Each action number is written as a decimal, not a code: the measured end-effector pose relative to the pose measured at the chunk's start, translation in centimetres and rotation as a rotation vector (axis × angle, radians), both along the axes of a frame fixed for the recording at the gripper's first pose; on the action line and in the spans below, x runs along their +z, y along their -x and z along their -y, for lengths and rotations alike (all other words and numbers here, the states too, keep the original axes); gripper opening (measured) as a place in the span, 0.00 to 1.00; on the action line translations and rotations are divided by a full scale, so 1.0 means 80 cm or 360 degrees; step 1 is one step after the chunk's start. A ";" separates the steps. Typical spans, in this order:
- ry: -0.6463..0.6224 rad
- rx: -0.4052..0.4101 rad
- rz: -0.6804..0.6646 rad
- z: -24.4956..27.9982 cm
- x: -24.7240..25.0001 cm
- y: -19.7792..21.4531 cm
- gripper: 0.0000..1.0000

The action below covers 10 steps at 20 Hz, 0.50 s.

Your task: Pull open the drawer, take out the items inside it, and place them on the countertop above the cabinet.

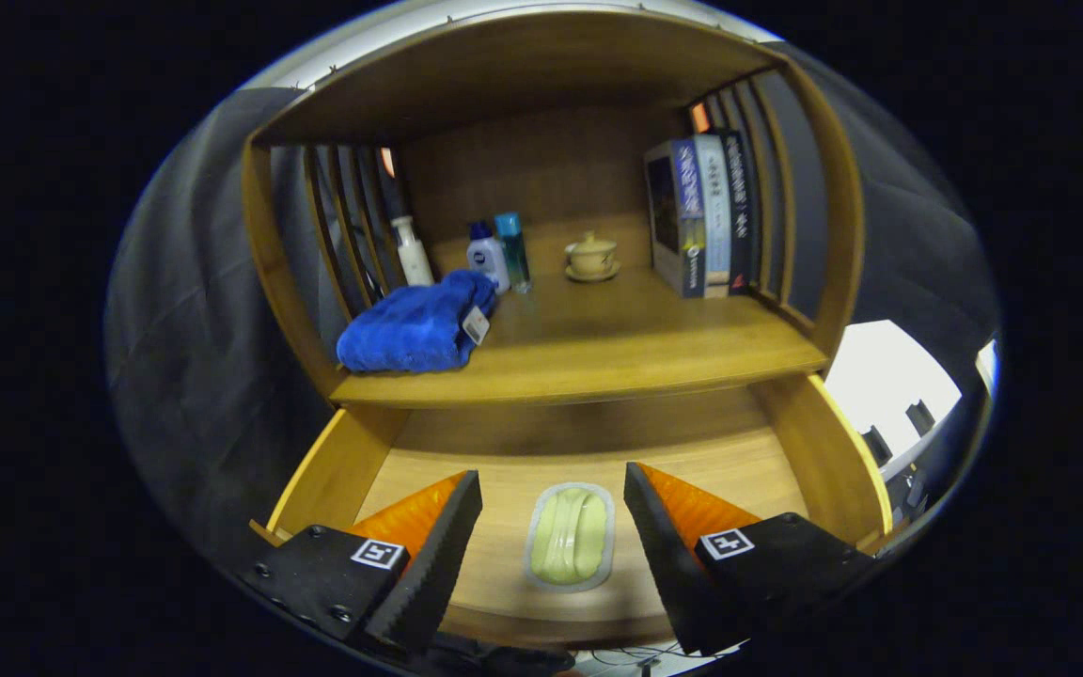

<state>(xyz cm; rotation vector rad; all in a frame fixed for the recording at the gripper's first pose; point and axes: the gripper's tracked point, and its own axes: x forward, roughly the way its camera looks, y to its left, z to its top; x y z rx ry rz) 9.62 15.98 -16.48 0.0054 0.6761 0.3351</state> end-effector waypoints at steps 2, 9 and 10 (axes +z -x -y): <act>0.0058 0.0005 -0.0131 0.000 -0.025 -0.021 0.99; 0.0226 0.0075 -0.0576 0.004 -0.086 -0.023 0.98; 0.0256 0.0094 -0.0634 0.005 -0.095 -0.019 0.96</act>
